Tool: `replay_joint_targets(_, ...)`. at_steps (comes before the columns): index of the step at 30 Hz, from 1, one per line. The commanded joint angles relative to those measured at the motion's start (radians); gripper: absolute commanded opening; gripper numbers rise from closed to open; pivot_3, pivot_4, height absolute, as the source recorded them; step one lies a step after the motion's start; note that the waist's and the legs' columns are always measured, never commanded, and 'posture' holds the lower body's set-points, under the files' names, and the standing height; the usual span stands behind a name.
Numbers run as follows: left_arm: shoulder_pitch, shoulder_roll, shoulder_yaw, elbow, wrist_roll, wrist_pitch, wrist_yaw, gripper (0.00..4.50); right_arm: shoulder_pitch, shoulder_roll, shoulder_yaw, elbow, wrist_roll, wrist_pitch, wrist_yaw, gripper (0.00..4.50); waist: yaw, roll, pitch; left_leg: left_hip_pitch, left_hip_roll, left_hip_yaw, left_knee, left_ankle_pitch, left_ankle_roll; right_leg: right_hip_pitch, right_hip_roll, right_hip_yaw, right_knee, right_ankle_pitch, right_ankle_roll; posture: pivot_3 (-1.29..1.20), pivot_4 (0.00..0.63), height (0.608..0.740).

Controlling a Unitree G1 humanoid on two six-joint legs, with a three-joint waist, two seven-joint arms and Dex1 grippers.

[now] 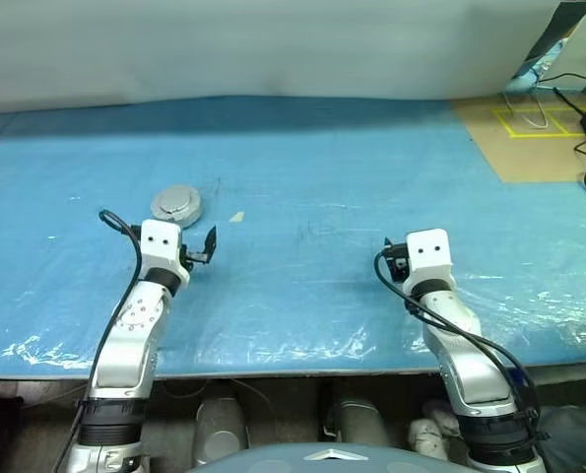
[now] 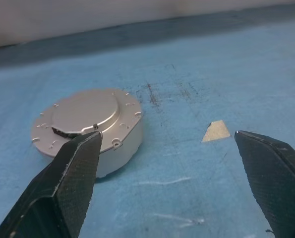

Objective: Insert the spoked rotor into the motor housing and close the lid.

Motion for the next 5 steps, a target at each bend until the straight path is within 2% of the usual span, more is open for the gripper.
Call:
replay_joint_targets(1, -0.009, 0.003, 0.012, 0.008, 0.010, -0.032, -0.004, 4.47, -0.007, 0.004, -0.016, -0.044, -0.022, -0.009, 0.010, 3.10, -0.003, 0.000, 0.000, 0.000, 0.000, 0.000, -0.001, 0.000, 0.000, 0.000, 0.001, 0.000, -0.001, 0.003, -0.004, 0.00, 0.150, 0.740)
replay_joint_targets(5, -0.009, 0.005, 0.006, 0.027, 0.011, -0.050, -0.019, 4.47, -0.016, 0.002, -0.021, -0.032, -0.034, -0.013, 0.025, 3.10, -0.009, 0.000, 0.000, 0.000, 0.000, 0.000, -0.003, 0.000, 0.000, 0.000, 0.001, 0.001, -0.003, 0.003, -0.004, 0.00, 0.150, 0.740)
